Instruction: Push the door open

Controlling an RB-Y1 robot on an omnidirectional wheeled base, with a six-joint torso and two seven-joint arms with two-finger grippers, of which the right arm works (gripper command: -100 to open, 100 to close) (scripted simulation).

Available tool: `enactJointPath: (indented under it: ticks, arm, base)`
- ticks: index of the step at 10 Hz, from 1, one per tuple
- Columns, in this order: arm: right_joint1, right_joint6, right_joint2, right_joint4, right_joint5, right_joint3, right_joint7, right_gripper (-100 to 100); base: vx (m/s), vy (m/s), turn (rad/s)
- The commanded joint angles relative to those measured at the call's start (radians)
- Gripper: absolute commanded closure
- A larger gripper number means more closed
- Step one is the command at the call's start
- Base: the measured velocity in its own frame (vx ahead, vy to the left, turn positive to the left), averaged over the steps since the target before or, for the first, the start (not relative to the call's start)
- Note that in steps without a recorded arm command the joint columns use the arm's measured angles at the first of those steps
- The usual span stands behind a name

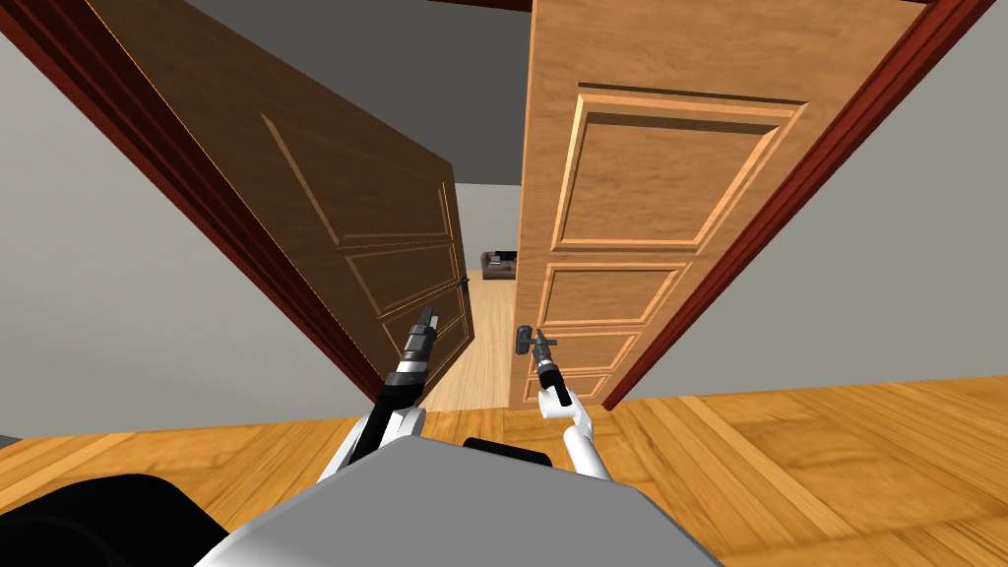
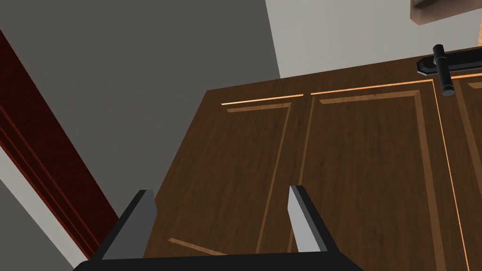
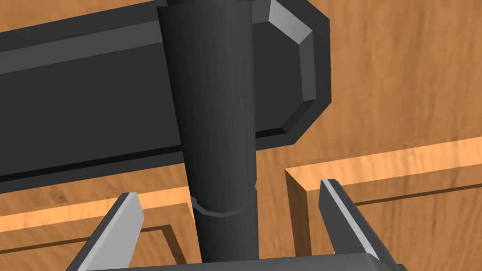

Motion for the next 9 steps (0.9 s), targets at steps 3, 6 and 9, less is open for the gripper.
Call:
enactJointPath:
  ticks: [3,6,9]
  arm:
    - [0.001,0.001,-0.002,-0.001,0.0,0.0,0.0,100]
    - [0.001,0.001,-0.002,-0.001,0.0,0.0,0.0,100]
    - [-0.007,0.0,-0.021,0.002,-0.004,-0.027,0.006,100]
  base:
    - [-0.015,-0.006,0.005]
    - [0.0,0.0,0.0]
    - [0.145,0.064,-0.036]
